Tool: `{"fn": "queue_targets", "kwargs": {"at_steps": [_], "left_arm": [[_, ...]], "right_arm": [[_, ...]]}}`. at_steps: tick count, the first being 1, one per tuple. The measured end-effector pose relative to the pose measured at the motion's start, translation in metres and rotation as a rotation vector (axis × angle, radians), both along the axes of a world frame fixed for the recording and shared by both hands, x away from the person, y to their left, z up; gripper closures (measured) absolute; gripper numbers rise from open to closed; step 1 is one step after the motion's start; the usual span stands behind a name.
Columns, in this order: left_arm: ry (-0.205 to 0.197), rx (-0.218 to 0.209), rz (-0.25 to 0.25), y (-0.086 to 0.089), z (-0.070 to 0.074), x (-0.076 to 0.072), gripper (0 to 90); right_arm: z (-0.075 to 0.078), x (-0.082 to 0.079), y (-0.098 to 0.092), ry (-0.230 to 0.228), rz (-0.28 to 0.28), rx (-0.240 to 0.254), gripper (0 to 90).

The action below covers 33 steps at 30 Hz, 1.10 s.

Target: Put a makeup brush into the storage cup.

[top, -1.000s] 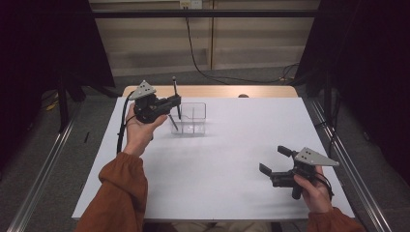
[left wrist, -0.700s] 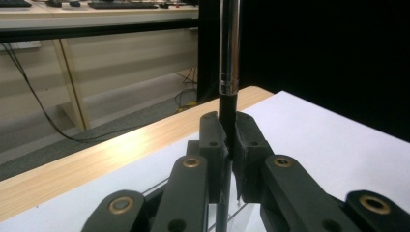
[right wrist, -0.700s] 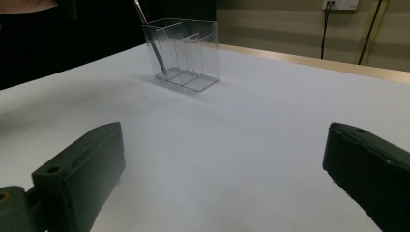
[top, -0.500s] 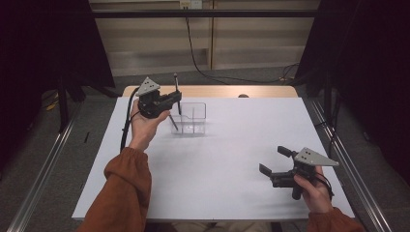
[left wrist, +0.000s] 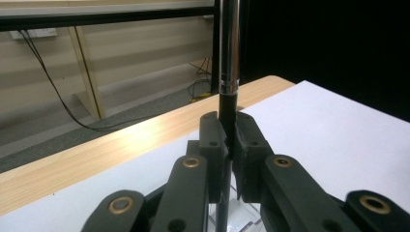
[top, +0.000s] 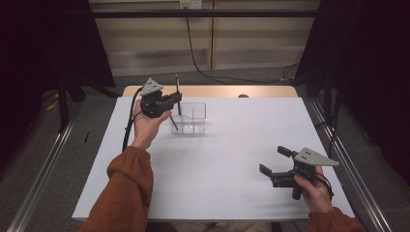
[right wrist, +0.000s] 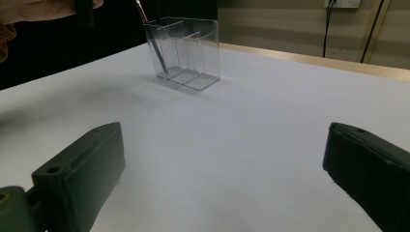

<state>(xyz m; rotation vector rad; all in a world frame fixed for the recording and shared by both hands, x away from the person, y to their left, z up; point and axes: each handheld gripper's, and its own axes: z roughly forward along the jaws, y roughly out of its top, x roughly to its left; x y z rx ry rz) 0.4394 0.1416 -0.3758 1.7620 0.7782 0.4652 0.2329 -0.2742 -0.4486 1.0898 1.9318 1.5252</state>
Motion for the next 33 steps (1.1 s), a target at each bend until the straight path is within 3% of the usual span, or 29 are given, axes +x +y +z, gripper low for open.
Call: {"fn": "queue_targets", "kwargs": {"at_steps": [10,33], "left_arm": [[0.016,0.032,0.001,-0.003,-0.007,0.003,84.1],[0.063,0.059,0.009,-0.004,-0.024,0.006,84.0]], "right_arm": [[0.0,0.0,0.0,0.001,0.003,0.0,0.5],[0.0,0.0,0.0,0.004,0.007,-0.002,0.5]]}}
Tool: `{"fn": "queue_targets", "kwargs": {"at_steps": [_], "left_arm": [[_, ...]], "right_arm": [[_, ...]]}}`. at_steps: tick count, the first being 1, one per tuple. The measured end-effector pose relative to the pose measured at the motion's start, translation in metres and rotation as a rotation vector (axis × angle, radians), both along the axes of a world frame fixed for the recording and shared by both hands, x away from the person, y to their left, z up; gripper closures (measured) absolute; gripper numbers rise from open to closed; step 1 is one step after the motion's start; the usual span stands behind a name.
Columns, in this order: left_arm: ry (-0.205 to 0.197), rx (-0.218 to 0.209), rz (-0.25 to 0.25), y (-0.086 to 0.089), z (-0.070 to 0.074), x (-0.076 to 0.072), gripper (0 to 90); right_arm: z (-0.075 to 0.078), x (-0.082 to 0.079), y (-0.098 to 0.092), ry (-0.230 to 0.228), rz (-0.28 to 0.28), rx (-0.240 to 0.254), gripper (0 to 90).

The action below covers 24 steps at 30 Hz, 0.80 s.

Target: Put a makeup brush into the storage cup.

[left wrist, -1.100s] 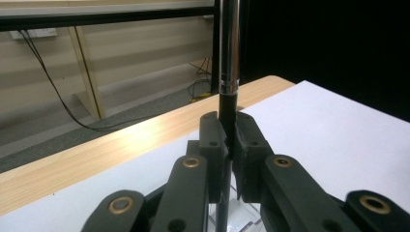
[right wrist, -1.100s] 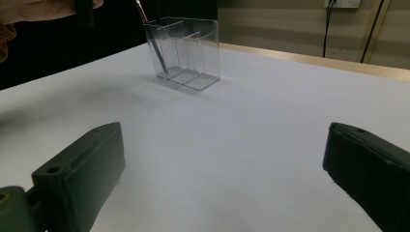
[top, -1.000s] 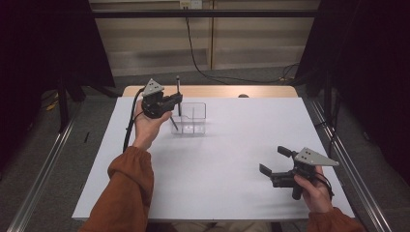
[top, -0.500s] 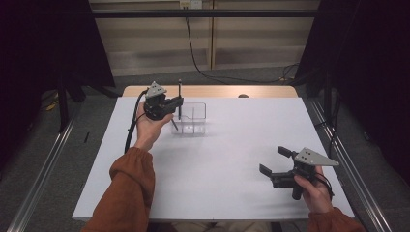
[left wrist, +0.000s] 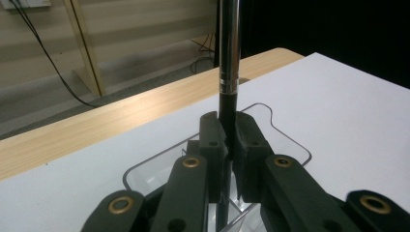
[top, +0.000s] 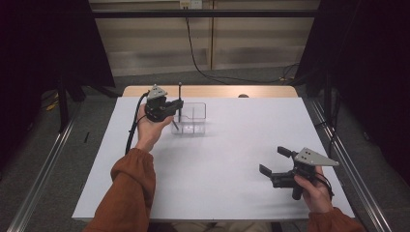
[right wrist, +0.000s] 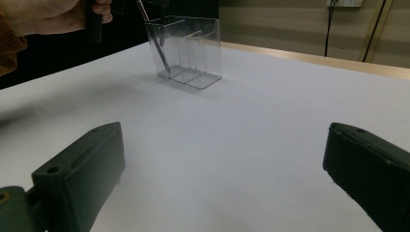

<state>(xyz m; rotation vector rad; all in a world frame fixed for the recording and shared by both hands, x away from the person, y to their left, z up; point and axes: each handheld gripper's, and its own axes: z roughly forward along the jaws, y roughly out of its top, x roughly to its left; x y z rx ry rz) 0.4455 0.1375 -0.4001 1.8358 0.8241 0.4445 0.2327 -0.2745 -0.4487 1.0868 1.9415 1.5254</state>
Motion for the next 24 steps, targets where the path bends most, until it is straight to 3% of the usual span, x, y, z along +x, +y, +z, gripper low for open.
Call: {"fn": "queue_targets", "kwargs": {"at_steps": [16,24], "left_arm": [[0.03,0.013,0.007,0.0012,-0.003,0.0008,79.9],[0.019,-0.002,0.007,-0.0007,-0.0027,0.0001,67.8]], "right_arm": [[-0.0002,0.0,0.0005,0.004,0.004,0.0,0.5],[-0.0004,0.0002,0.0005,0.004,0.004,0.001,0.5]]}}
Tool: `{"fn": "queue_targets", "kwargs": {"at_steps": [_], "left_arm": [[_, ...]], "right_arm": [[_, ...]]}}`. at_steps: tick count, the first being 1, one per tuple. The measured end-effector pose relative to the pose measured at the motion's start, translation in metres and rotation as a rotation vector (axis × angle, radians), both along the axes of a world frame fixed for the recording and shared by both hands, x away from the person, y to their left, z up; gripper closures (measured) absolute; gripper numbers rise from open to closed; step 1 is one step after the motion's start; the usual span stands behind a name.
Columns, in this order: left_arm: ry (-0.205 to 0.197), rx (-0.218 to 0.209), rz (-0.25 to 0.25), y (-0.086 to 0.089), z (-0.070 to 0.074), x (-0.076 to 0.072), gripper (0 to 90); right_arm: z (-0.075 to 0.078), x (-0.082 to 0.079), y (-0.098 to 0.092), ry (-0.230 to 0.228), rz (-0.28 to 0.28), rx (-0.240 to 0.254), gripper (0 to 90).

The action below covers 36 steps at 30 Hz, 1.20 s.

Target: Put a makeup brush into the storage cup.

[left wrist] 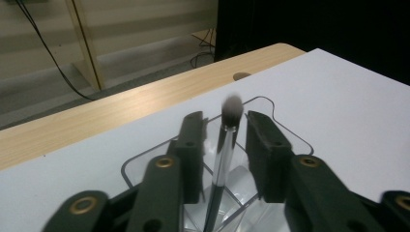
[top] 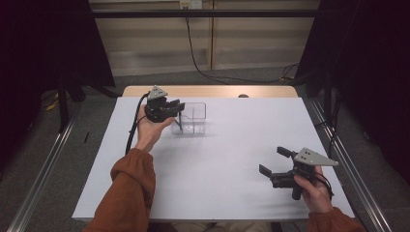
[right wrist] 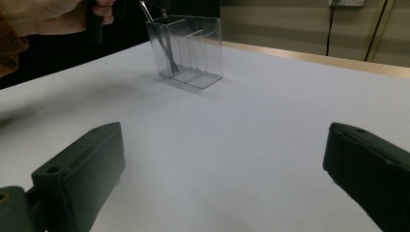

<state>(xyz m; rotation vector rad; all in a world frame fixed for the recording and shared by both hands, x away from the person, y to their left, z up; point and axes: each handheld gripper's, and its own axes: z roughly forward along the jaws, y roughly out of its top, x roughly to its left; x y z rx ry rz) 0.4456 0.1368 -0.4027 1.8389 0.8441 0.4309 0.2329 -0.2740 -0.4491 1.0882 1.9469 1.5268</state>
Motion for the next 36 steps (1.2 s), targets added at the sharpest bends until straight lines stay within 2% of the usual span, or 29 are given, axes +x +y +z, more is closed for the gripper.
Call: {"fn": "queue_targets", "kwargs": {"at_steps": [9,13,17,19,22,26,30,33,35,36], "left_arm": [[-0.014,-0.056,0.002,-0.002,0.002,0.002,47.9],[-0.021,-0.063,0.0,-0.004,0.004,0.002,40.0],[-0.035,-0.065,0.019,-0.002,0.008,0.002,32.3],[-0.025,-0.073,0.029,0.0,0.008,0.003,24.5],[-0.012,-0.077,0.032,0.004,0.009,0.003,17.0],[-0.001,-0.105,0.045,0.009,0.013,0.001,9.2],[0.004,-0.106,0.033,0.013,0.017,-0.002,5.0],[0.011,-0.131,0.027,0.019,0.018,-0.004,2.8],[-0.006,-0.119,0.029,0.022,0.018,-0.007,2.5],[-0.002,-0.118,0.037,0.024,0.019,-0.008,2.5]], "right_arm": [[-0.001,0.0,-0.003,0.001,-0.003,0.004,0.5],[-0.002,0.001,-0.005,0.005,-0.008,0.011,0.5],[-0.002,0.001,-0.005,0.003,-0.005,0.011,0.5],[-0.002,0.0,-0.005,0.003,-0.006,0.01,0.5],[-0.002,0.0,-0.005,0.001,-0.008,0.012,0.5],[-0.001,0.0,-0.004,0.0,-0.009,0.012,0.5],[-0.001,-0.001,-0.003,-0.003,-0.006,0.012,0.5],[-0.001,-0.001,-0.003,-0.004,-0.007,0.009,0.5],[-0.001,-0.001,-0.003,-0.004,-0.007,0.009,0.5],[-0.001,-0.001,-0.003,-0.003,-0.007,0.007,0.5]]}}
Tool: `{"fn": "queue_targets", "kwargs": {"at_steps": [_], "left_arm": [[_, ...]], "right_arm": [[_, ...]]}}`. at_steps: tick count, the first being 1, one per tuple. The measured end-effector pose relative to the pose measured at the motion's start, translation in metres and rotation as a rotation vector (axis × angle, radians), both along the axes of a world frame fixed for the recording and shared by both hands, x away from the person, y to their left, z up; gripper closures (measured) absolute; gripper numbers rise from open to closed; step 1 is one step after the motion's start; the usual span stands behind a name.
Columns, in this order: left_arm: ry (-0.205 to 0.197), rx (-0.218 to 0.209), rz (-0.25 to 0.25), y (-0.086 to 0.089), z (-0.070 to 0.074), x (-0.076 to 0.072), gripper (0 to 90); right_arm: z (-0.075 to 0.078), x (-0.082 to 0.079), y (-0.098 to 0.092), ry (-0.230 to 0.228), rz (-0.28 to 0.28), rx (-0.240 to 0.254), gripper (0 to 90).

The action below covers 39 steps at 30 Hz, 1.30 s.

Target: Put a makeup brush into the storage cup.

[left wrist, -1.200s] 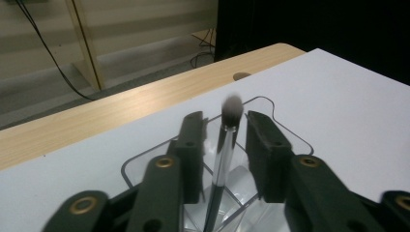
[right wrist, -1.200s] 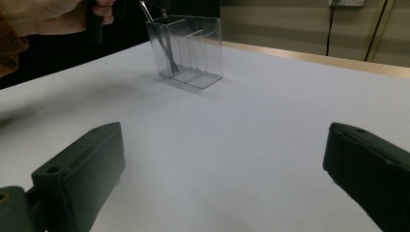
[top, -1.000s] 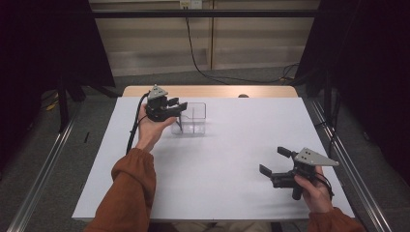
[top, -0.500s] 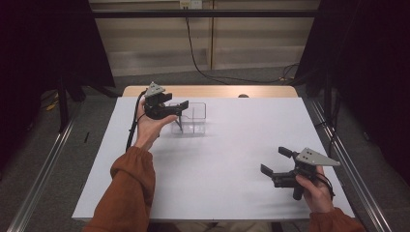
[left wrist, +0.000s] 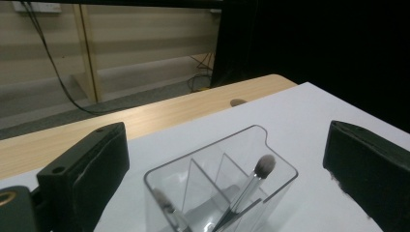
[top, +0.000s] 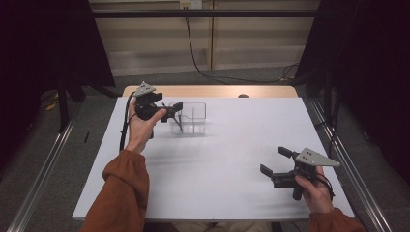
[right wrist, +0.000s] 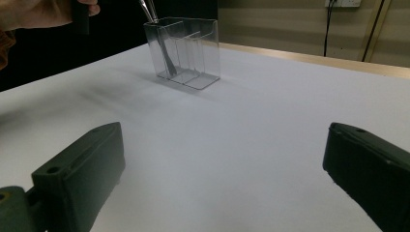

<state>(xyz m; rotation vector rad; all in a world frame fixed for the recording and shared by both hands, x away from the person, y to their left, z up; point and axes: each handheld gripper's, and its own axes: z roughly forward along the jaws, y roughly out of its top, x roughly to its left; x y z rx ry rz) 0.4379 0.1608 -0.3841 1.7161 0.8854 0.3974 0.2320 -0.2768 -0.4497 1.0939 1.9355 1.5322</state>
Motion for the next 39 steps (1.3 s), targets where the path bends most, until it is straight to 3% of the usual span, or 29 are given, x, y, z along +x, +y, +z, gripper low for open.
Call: {"fn": "queue_targets", "kwargs": {"at_steps": [7,12,22,25,28,30,39], "left_arm": [[-0.008,0.0,0.01,0.013,-0.002,-0.008,2.3],[-0.026,0.028,0.005,0.018,-0.004,-0.014,2.3],[-0.05,0.042,0.013,0.026,-0.003,-0.026,2.4],[-0.051,0.027,0.011,0.029,-0.002,-0.031,2.4],[-0.058,0.043,-0.015,0.031,-0.001,-0.035,4.0],[-0.072,0.057,-0.001,0.033,-0.001,-0.039,3.9],[-0.091,0.044,0.014,0.04,-0.006,-0.052,3.3]], "right_arm": [[0.0,0.0,0.001,-0.002,-0.001,0.001,0.5],[0.0,0.0,0.001,-0.002,-0.002,0.002,0.5],[0.0,0.0,0.001,-0.003,-0.003,0.001,0.5],[0.0,-0.001,0.001,-0.004,-0.003,-0.001,0.5],[0.0,-0.001,0.0,-0.005,-0.003,0.0,0.4],[0.0,0.0,0.0,-0.003,-0.005,0.0,0.5],[0.001,-0.001,0.001,-0.01,-0.004,-0.003,0.4]]}}
